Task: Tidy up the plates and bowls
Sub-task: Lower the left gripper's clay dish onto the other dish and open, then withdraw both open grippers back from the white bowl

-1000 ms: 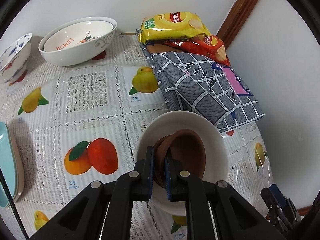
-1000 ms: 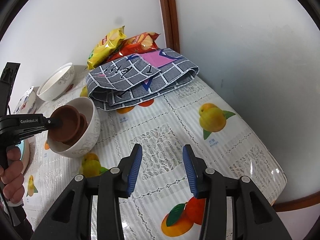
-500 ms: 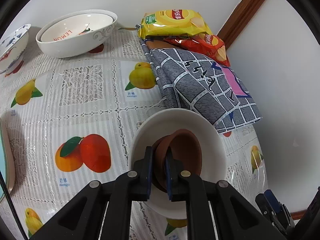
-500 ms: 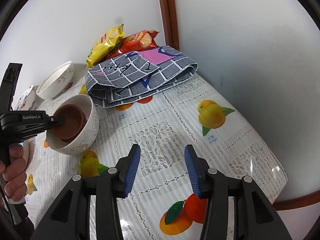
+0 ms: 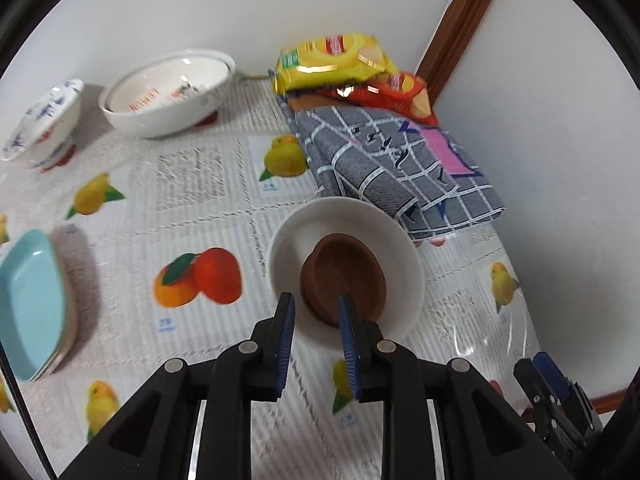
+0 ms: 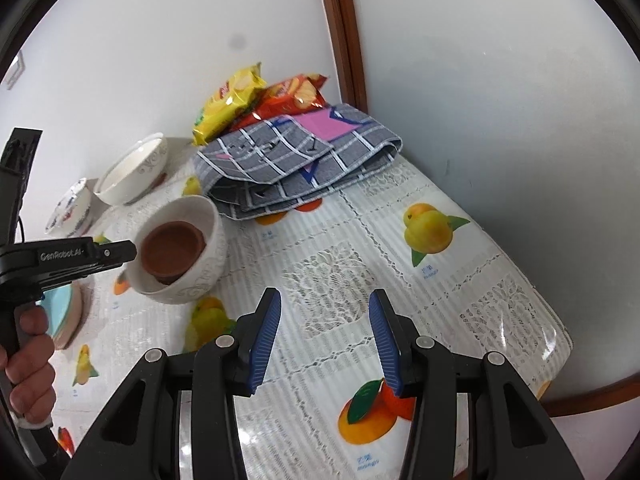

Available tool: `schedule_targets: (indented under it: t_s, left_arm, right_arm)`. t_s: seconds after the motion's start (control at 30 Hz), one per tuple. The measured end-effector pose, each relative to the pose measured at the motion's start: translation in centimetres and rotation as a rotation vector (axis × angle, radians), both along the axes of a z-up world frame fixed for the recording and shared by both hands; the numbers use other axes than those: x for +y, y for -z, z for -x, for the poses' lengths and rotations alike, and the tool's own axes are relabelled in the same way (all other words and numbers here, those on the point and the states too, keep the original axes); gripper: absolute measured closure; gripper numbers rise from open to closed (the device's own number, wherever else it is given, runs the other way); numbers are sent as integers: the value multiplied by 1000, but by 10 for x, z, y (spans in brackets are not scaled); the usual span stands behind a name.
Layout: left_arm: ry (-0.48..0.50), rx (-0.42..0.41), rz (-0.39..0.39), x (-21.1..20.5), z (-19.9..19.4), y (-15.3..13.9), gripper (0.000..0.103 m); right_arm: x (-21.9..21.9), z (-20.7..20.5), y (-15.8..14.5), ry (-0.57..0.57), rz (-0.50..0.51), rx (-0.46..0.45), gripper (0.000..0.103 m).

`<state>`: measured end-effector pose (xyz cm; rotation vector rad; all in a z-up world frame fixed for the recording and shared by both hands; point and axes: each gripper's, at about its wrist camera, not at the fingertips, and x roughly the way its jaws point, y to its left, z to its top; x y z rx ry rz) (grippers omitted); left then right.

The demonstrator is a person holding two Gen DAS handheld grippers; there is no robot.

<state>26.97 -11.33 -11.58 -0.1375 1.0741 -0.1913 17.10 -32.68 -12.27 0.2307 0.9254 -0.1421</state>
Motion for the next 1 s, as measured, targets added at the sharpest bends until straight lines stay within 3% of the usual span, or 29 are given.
schedule_targets:
  t_s: [0.37,0.73,1.0]
  left_arm:
    - [-94,-131,-66,48,101,-56,78]
    - [-161,-189,-87,92,181,-69,78]
    - [-189,-197,-91,112,210,-71,78]
  right_arm:
    - [42,61,-59,-83,-21,-126,50]
    - [75,126,-86,-144,-61,-201,45]
    - [80,148,-95,-144,-76,-221,45]
